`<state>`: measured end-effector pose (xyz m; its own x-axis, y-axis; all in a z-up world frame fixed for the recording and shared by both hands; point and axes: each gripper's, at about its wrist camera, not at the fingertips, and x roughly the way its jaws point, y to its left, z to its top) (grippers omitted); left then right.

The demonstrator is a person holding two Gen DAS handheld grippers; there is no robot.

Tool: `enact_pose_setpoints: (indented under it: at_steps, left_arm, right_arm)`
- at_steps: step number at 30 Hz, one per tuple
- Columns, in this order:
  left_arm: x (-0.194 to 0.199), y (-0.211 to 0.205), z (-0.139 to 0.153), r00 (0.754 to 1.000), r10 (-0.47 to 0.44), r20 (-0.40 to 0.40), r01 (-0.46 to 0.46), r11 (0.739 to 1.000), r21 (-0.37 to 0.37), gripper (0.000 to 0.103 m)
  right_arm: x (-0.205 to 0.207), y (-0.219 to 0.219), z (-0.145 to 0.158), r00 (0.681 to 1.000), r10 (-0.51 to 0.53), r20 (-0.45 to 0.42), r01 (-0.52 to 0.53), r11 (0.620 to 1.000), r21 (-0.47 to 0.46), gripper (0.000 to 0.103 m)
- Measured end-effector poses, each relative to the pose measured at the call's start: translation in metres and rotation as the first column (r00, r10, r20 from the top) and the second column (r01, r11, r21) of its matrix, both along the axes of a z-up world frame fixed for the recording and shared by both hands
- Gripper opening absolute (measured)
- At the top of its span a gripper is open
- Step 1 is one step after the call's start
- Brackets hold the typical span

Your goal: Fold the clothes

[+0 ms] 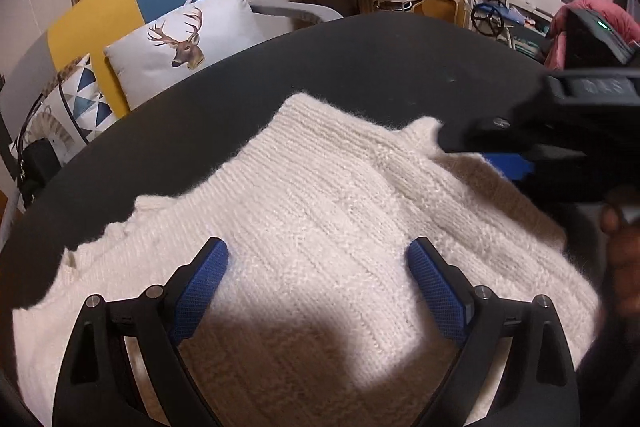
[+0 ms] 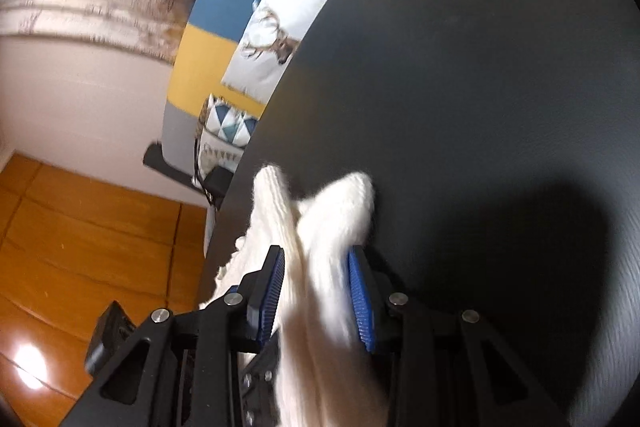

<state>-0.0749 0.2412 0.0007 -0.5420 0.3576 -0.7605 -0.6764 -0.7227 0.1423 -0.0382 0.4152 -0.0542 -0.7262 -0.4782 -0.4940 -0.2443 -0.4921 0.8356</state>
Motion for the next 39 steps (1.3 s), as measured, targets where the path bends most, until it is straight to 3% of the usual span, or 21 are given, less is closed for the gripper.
enact_pose_setpoints:
  at_steps: [2,4,8,10,13,18,25,29,33,39]
  left_arm:
    - [0.002,0.001,-0.001,1.000,0.002,-0.017,-0.002,1.000,-0.009,0.094]
    - [0.003,0.001,-0.001,1.000,0.007,-0.022,-0.007,1.000,-0.010,0.094]
    - [0.001,0.001,-0.001,1.000,0.015,-0.023,-0.015,1.000,-0.010,0.096]
    - [0.000,0.001,-0.002,1.000,0.016,-0.020,-0.016,1.000,-0.009,0.096]
    - [-0.002,0.000,-0.002,1.000,0.018,-0.009,-0.018,1.000,-0.002,0.097]
    - [0.000,0.001,-0.001,1.000,0.021,-0.014,-0.021,1.000,-0.003,0.097]
    - [-0.001,-0.001,0.001,1.000,0.020,-0.013,-0.020,1.000,-0.002,0.097]
    - [-0.001,-0.001,0.002,1.000,0.021,-0.016,-0.021,1.000,-0.004,0.097]
    - [-0.001,0.000,0.001,1.000,0.022,-0.016,-0.022,1.000,-0.002,0.097]
    - [-0.001,-0.001,0.002,1.000,0.021,-0.013,-0.021,1.000,0.001,0.097]
  right_arm:
    - [-0.011,-0.002,0.005,1.000,0.015,0.001,-0.015,0.998,0.063,0.012]
    - [-0.018,-0.006,0.014,0.999,0.036,-0.030,-0.032,0.990,0.135,0.011]
    - [-0.023,-0.012,0.010,0.999,0.036,-0.005,-0.034,0.964,0.264,0.011]
    - [-0.023,-0.010,0.005,1.000,0.029,-0.006,-0.027,0.967,0.253,0.011]
    - [-0.007,-0.002,0.014,1.000,-0.007,-0.008,0.009,0.974,0.225,0.026]
    - [0.038,0.004,0.030,0.999,-0.049,0.003,0.047,0.972,0.230,0.027]
    - [0.066,-0.012,0.019,1.000,0.014,0.008,-0.014,0.998,0.065,0.027]
    - [0.066,-0.023,0.018,0.997,0.032,0.063,-0.042,0.988,0.150,0.026]
    - [0.067,-0.045,0.030,0.996,0.035,0.084,-0.063,0.933,0.354,0.014]
    - [0.070,-0.066,0.036,0.998,0.027,0.063,-0.055,0.858,0.510,0.012]
